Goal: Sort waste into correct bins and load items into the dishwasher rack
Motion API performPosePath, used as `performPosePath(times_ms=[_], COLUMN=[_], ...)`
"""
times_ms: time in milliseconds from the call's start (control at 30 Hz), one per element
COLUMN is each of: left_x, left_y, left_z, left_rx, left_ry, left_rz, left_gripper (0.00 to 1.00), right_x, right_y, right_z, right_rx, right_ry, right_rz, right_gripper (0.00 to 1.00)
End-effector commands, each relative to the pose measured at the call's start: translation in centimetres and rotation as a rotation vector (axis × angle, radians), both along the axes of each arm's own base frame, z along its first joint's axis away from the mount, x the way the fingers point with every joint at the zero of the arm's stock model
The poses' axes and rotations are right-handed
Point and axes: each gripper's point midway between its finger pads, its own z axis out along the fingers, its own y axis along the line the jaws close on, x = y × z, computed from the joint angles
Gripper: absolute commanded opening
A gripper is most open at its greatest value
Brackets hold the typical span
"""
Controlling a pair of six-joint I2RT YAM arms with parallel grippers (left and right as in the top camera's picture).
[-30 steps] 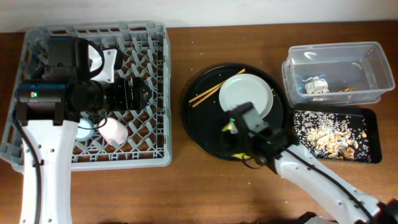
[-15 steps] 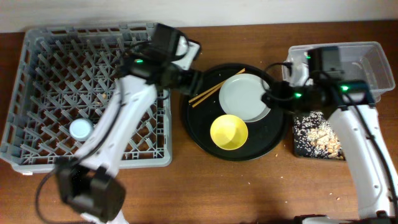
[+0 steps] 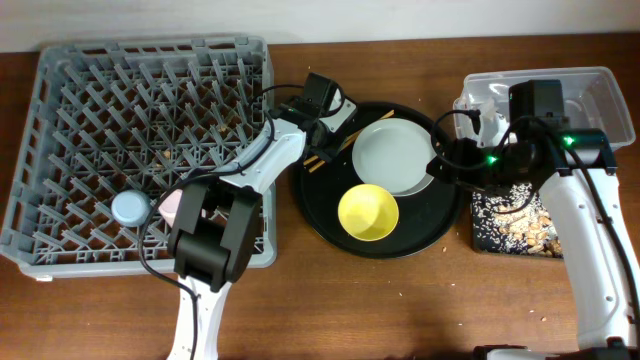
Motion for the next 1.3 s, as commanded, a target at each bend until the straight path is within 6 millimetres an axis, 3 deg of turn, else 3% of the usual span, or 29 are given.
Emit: performPosePath(times_ms=[0,167,200,233,300,467,567,733,833,867,900,933,1000,1033,1133,1267], left_x=[-0.9,-1.5,-1.5,-1.7,-2.1,-2.6,-4.4,-7.3,-8.4,-7.4,-6.7,-5.4,-4.2,-4.1,-5.2,-6.3], left_y=[0.8,1.1,1.1,1.2,1.4,1.6,2.8,4.2,4.3,7.2,8.9,12.4,16.7,17.6,17.9,16.3], left_z=[-4.1,-4.3,-4.4,-4.4,-3.7,5.1,7.3,8.1,10.8,12.6,13.2,13.4,12.5,12.0,9.4,8.3], left_rx=[0.054,0.067,0.069,0.07,0.065,0.055,0.082,0.13,0.072,0.049,0.018,-0.038,-0.082,-0.084,-0.041,0.009], left_ry=[0.069,0.097,0.1,0.109,0.14,0.121,0.149,0.239,0.247,0.227,0.226,0.247,0.27,0.282,0.345,0.356], left_rz=[-0.011,-0.01,-0.01,-0.004,0.03,0.029,0.036,0.036,0.08,0.311,0.417,0.618,0.807,0.842,0.85,0.731], left_gripper=[0.24,0.24,0.19,0.05,0.0,0.0,0.0,0.0,0.0,0.01,0.01,0.0,0.0,0.01,0.02,0.11], right_x=[0.2,0.2,0.2,0.2,0.2,0.2,0.2,0.3,0.3,0.3,0.3,0.3,0.3,0.3,0.3,0.3], right_y=[-0.3,-0.3,-0.3,-0.3,-0.3,-0.3,-0.3,-0.3,-0.3,-0.3,-0.3,-0.3,-0.3,-0.3,-0.3,-0.3], right_z=[0.5,0.5,0.5,0.5,0.5,0.5,0.5,0.6,0.6,0.6,0.6,0.6,0.6,0.6,0.6,0.6], right_rx=[-0.014,-0.017,-0.017,-0.017,-0.017,-0.017,-0.017,-0.017,-0.017,-0.017,-0.017,-0.017,-0.017,-0.017,-0.017,-0.017], right_ry=[-0.025,-0.024,-0.025,-0.024,-0.025,-0.024,-0.025,-0.032,-0.032,-0.032,-0.032,-0.032,-0.032,-0.032,-0.032,-0.032], right_rz=[0.004,0.003,0.003,0.003,0.003,0.003,0.004,0.003,0.003,0.003,0.003,0.003,0.003,0.003,0.003,0.003], right_gripper=[0.6,0.6,0.6,0.6,0.6,0.6,0.6,0.6,0.6,0.6,0.6,0.6,0.6,0.6,0.6,0.6])
